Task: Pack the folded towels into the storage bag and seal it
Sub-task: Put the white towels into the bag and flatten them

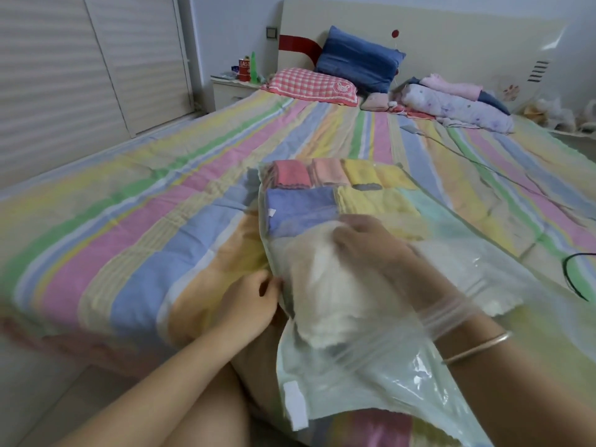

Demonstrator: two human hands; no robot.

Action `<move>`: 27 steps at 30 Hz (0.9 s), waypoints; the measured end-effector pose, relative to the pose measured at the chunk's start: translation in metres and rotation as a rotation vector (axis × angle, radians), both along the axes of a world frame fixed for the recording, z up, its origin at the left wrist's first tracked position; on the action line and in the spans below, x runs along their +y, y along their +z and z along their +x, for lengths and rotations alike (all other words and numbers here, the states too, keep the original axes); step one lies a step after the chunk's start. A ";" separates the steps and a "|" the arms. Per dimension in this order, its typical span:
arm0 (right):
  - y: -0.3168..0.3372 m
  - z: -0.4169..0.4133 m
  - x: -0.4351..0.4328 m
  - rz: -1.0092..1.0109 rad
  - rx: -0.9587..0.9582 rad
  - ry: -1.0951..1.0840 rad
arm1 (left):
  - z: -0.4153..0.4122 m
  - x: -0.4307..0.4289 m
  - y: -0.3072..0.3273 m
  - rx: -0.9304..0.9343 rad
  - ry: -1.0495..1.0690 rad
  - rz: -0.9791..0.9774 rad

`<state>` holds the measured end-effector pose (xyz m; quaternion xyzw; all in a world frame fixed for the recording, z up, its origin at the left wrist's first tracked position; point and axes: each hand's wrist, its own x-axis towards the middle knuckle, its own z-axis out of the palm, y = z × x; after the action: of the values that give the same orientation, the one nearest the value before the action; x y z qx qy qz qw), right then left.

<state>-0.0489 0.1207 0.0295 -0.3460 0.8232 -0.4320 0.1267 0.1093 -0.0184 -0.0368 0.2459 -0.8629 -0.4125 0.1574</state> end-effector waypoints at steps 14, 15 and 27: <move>-0.031 -0.023 -0.056 0.536 0.285 -0.078 | 0.018 -0.020 -0.022 -0.001 -0.071 0.081; -0.031 -0.023 -0.053 0.607 0.430 -0.039 | 0.018 -0.021 -0.022 -0.025 -0.060 0.093; -0.048 0.017 -0.013 0.423 0.470 0.136 | -0.059 -0.040 0.011 -0.045 0.068 0.913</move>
<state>-0.0315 0.1079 -0.0182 -0.4565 0.8765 -0.1500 0.0309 0.0499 -0.0581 -0.0253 0.3272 -0.5874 -0.7397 0.0273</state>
